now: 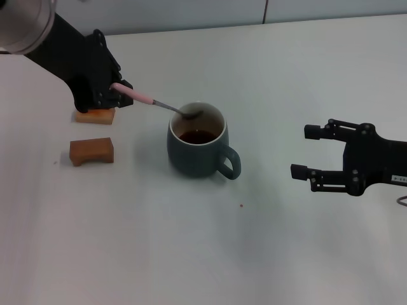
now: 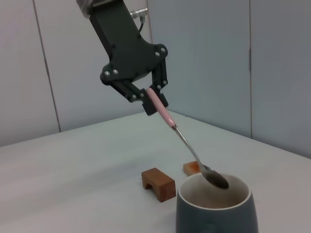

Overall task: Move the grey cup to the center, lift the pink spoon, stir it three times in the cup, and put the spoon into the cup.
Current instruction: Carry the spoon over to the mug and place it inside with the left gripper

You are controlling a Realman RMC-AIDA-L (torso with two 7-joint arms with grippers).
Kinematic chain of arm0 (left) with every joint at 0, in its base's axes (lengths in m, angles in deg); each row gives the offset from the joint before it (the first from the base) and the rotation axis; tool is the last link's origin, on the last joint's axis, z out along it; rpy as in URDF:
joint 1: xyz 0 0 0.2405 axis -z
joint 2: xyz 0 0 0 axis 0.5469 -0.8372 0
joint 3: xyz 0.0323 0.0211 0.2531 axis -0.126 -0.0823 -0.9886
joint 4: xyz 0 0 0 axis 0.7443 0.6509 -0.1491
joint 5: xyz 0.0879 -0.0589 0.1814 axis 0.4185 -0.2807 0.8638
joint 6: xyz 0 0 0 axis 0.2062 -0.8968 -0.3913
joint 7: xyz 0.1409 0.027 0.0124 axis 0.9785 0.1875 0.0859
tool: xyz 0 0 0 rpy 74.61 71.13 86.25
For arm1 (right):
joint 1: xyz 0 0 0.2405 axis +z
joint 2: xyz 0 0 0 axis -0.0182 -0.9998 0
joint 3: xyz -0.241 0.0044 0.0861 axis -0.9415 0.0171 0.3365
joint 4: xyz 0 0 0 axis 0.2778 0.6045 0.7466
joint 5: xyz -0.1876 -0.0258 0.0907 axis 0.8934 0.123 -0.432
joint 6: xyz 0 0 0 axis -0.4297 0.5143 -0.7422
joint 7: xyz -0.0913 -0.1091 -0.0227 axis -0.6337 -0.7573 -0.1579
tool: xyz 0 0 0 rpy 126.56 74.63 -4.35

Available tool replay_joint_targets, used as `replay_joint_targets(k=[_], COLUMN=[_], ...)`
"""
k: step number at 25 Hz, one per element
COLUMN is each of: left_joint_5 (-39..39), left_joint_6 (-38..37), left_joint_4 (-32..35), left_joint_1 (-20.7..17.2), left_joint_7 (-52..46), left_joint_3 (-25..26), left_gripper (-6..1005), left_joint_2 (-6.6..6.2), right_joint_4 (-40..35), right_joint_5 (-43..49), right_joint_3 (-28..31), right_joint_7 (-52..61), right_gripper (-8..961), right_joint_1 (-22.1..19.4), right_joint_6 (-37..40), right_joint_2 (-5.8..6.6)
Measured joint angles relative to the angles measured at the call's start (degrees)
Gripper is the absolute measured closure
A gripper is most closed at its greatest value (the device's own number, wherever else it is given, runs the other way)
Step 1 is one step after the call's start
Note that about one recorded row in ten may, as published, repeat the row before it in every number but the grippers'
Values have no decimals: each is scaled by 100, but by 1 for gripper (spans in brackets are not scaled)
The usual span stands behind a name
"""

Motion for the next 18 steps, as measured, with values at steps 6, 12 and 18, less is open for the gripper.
replay_joint_targets(k=[6, 12, 18], left_joint_5=[116, 8, -30], left_joint_6=[120, 175, 91], left_joint_4=[-127, -148, -54], left_joint_1=[98, 258, 199], left_joint_7=[-16, -187, -293], left_joint_3=[-149, -614, -734], left_gripper=[814, 810, 805], left_joint_2=[9, 47, 42], right_joint_4=[29, 49, 76], right_joint_5=[7, 19, 24], right_joint_3=[0, 0, 1], right_joint_7=[0, -1, -4], right_gripper=[133, 134, 134], right_joint_1=[7, 17, 5], right_joint_6=[0, -1, -7], right_joint_2=[1, 0, 0])
